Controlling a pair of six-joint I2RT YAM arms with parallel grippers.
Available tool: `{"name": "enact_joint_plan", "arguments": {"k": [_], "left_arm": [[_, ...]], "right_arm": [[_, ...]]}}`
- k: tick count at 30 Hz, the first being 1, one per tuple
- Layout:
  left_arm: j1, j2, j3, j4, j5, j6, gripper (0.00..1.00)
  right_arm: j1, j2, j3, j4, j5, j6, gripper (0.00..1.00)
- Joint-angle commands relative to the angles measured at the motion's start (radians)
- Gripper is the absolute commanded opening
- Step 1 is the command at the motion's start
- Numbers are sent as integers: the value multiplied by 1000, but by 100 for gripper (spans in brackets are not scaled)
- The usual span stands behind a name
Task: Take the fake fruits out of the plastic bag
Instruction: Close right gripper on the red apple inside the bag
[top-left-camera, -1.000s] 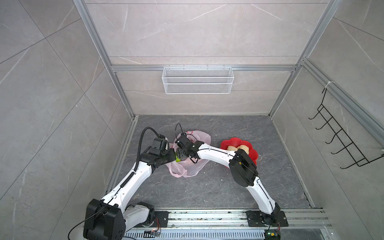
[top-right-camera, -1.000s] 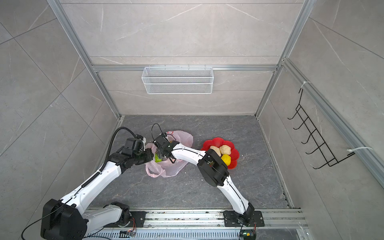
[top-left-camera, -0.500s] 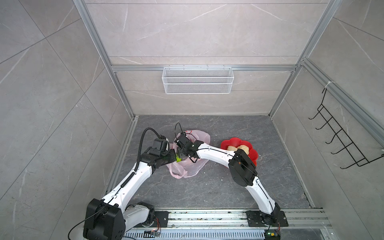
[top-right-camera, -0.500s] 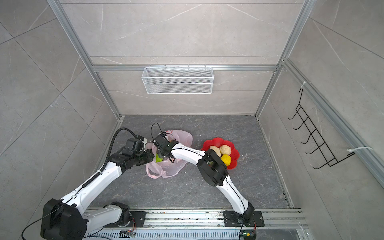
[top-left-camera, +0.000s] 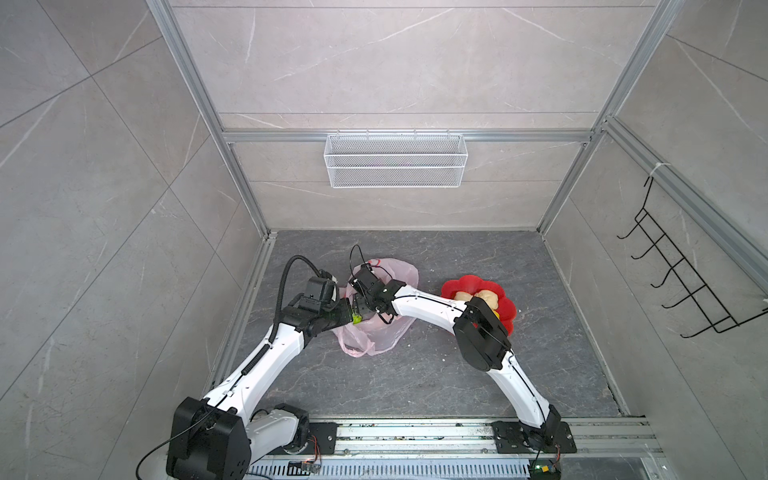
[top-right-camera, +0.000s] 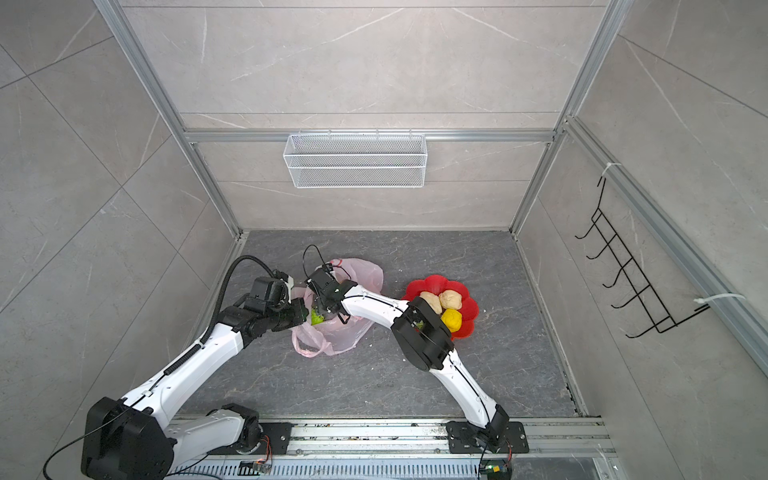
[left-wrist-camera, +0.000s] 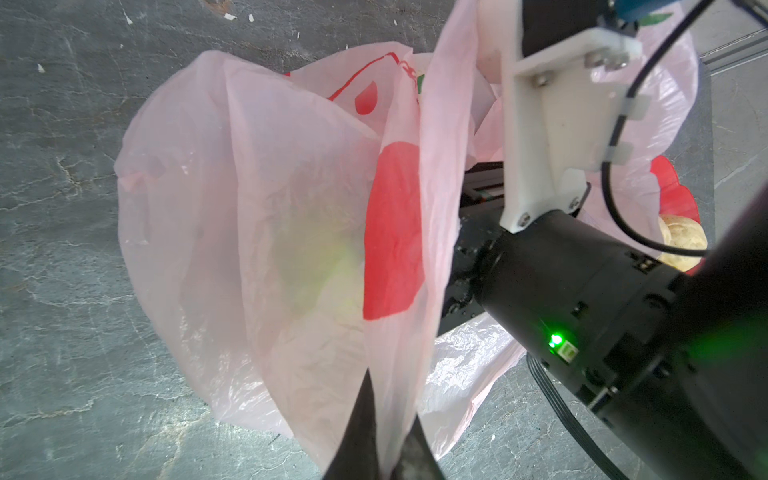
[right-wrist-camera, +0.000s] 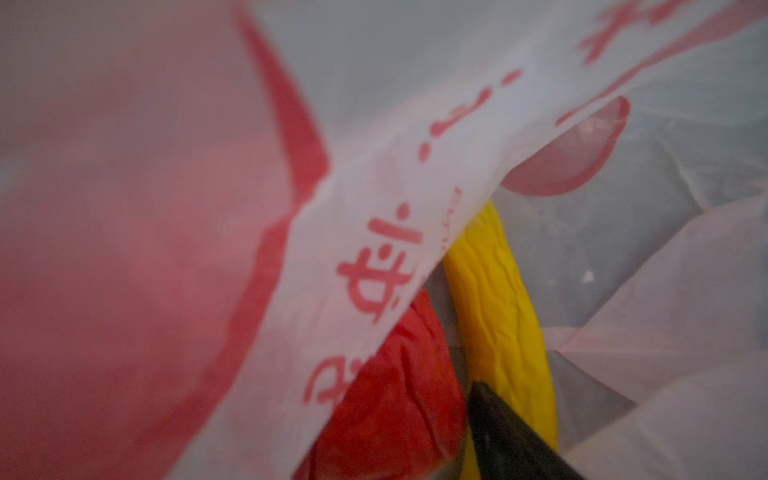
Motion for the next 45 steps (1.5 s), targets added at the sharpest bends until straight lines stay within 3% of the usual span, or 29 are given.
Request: {"name": "enact_joint_plan", "arguments": {"k": [1, 8, 29, 45], "left_arm": [[-5, -13, 6, 18, 16, 0, 7], [-4, -16, 8, 18, 27, 3, 7], [-4, -10, 6, 27, 18, 3, 7], [-5, 2, 3, 52, 13, -9, 7]], "right_arm": [[-6, 35, 39, 9, -7, -24, 80], [-8, 48, 41, 50, -25, -25, 79], [-14, -31, -34, 93, -39, -38, 49], [-13, -187, -182, 120, -64, -48, 42]]}}
